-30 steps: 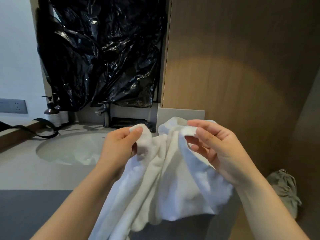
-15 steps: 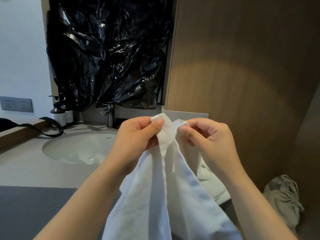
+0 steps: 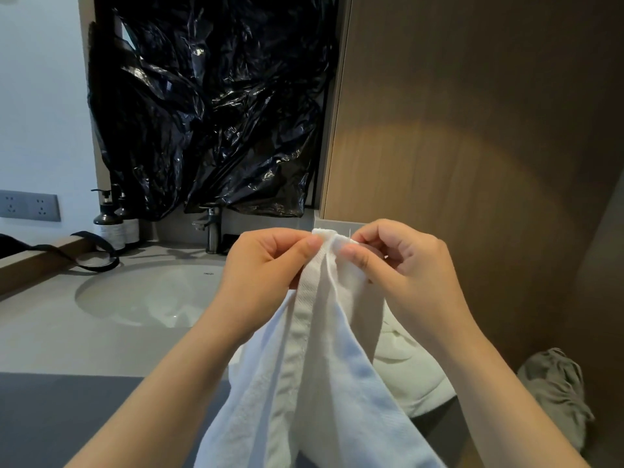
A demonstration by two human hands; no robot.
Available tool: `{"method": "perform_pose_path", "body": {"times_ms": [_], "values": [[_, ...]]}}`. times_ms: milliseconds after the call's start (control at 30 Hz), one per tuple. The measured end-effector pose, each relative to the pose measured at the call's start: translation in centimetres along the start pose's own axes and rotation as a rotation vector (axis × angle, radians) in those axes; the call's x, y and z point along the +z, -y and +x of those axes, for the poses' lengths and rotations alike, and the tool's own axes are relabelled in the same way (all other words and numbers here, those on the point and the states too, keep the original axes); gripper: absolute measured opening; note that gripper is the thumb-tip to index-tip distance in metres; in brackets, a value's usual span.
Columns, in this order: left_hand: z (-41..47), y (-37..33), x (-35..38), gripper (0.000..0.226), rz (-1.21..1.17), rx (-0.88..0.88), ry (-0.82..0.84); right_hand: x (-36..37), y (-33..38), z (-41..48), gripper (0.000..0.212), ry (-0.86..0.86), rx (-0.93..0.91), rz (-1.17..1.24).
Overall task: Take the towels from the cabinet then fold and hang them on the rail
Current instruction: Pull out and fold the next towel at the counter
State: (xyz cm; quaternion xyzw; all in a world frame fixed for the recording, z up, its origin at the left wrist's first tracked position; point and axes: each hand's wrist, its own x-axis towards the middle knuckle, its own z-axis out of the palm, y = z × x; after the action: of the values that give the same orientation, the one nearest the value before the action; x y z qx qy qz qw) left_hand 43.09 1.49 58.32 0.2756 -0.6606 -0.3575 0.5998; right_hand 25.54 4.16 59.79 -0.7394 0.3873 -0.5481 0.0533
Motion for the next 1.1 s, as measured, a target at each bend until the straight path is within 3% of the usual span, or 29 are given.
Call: {"method": "perform_pose_path", "body": {"times_ms": [167, 500, 900, 1100], "values": [[-0.4, -0.2, -0.2, 0.02, 0.08, 0.044, 0.05, 0.0, 0.6, -0.1, 0.023, 0.03, -0.018, 0.024], [-1.1, -0.1, -0.3, 0.026, 0.081, 0.039, 0.127, 0.4, 0.3, 0.0, 0.009, 0.002, 0.021, 0.044], [-1.3, 0.1, -0.1, 0.04, 0.307, 0.186, 0.098, 0.7, 0.1, 0.1, 0.011, 0.017, 0.011, 0.048], [-1.1, -0.6, -0.6, 0.037, 0.342, 0.208, 0.061, 0.1, -0.4, 0.6, 0.017, 0.217, 0.079, 0.242]]}}
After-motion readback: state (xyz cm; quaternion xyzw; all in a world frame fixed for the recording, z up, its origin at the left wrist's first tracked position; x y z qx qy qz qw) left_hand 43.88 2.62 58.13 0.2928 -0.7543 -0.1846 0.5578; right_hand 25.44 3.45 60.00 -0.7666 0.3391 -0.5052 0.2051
